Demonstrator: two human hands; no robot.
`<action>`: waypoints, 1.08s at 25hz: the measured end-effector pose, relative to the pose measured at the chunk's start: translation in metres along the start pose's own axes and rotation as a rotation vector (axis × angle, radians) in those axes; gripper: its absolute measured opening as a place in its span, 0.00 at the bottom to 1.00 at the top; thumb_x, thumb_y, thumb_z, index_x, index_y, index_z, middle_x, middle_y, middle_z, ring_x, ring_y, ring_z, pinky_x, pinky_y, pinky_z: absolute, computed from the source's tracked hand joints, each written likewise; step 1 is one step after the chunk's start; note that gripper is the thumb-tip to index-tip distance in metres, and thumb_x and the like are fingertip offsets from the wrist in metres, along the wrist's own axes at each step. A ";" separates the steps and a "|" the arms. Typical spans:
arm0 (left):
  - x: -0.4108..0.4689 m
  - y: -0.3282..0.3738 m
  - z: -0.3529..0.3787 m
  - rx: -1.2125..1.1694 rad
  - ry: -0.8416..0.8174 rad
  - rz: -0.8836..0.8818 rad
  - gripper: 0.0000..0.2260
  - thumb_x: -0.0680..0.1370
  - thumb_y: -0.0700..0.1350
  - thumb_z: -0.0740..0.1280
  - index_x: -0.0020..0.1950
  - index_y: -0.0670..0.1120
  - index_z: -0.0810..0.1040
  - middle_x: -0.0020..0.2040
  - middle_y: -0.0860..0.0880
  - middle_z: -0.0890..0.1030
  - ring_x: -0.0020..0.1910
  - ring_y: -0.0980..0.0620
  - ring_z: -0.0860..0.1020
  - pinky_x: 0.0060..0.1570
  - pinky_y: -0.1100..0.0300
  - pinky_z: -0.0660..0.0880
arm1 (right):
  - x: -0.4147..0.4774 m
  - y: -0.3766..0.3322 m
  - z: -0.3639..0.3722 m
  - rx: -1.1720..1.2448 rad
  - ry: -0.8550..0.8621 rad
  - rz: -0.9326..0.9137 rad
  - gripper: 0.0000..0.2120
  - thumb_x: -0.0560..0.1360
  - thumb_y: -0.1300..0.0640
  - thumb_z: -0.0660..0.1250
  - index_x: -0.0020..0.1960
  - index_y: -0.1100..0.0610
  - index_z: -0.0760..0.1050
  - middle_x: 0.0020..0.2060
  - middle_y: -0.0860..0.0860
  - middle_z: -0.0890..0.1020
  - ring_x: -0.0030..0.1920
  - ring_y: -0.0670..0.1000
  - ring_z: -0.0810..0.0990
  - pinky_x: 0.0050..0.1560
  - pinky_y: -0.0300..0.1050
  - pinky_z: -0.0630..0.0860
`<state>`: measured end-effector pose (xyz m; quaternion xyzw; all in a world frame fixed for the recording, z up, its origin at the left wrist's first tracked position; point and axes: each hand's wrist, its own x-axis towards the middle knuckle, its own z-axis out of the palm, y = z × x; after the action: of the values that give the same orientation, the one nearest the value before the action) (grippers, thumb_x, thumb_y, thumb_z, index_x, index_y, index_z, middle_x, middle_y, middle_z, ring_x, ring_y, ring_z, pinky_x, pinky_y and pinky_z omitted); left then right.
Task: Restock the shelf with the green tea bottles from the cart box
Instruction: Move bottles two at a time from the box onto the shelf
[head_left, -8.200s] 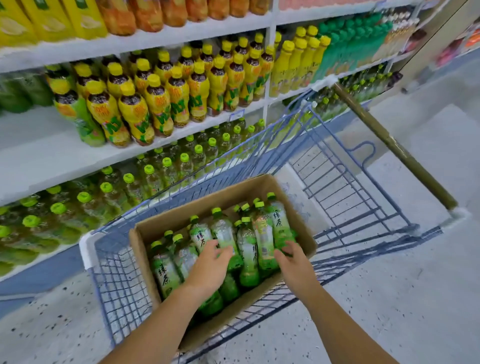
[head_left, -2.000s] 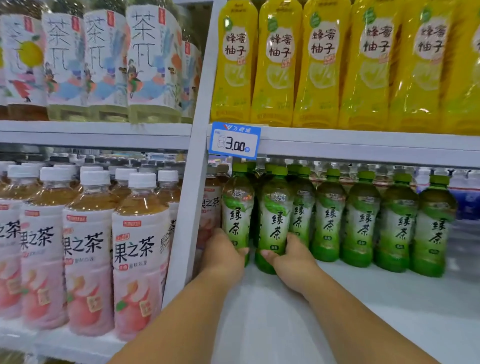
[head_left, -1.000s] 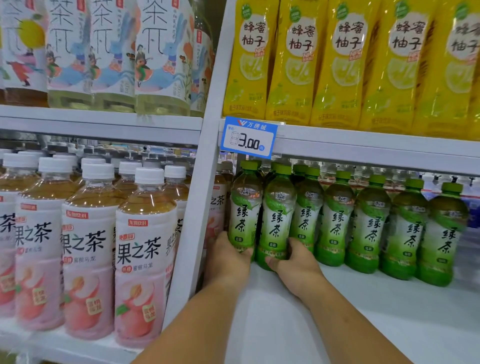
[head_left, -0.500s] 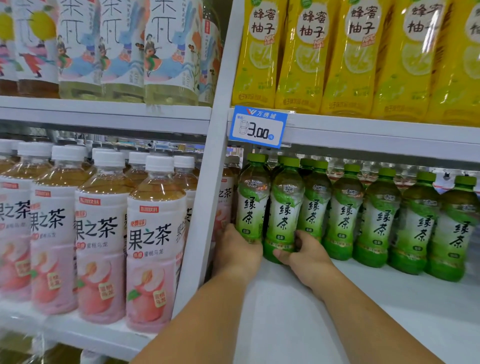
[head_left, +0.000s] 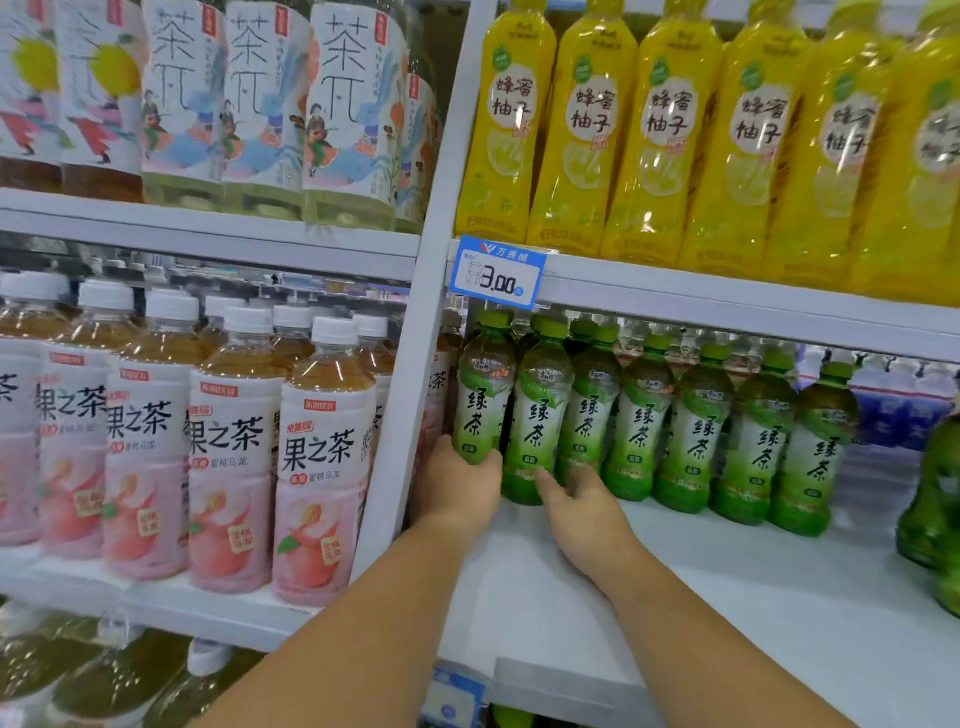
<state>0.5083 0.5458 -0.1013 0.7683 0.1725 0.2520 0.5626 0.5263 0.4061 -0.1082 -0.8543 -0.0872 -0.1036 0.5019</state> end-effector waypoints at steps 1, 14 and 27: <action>-0.006 0.002 -0.004 -0.011 -0.007 -0.003 0.11 0.76 0.51 0.68 0.56 0.50 0.79 0.52 0.50 0.82 0.50 0.46 0.79 0.50 0.57 0.72 | -0.007 -0.002 -0.004 0.017 -0.009 0.013 0.29 0.80 0.40 0.62 0.73 0.58 0.68 0.68 0.54 0.76 0.64 0.54 0.75 0.56 0.42 0.67; -0.094 0.019 -0.055 -0.050 -0.337 -0.098 0.22 0.80 0.58 0.59 0.66 0.46 0.77 0.60 0.47 0.80 0.60 0.47 0.76 0.63 0.52 0.71 | -0.107 -0.030 -0.052 0.101 -0.093 0.184 0.21 0.82 0.47 0.61 0.73 0.54 0.70 0.65 0.50 0.76 0.58 0.45 0.72 0.58 0.39 0.65; -0.208 0.171 -0.148 0.281 -0.727 -0.444 0.23 0.82 0.59 0.58 0.71 0.46 0.72 0.66 0.47 0.76 0.63 0.47 0.74 0.65 0.49 0.71 | -0.219 -0.140 -0.209 0.033 -0.254 0.621 0.21 0.82 0.45 0.61 0.72 0.52 0.69 0.64 0.49 0.75 0.58 0.49 0.74 0.57 0.45 0.71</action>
<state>0.2496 0.4942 0.0568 0.8204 0.1567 -0.1871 0.5171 0.2611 0.2807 0.0506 -0.8380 0.1138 0.1630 0.5082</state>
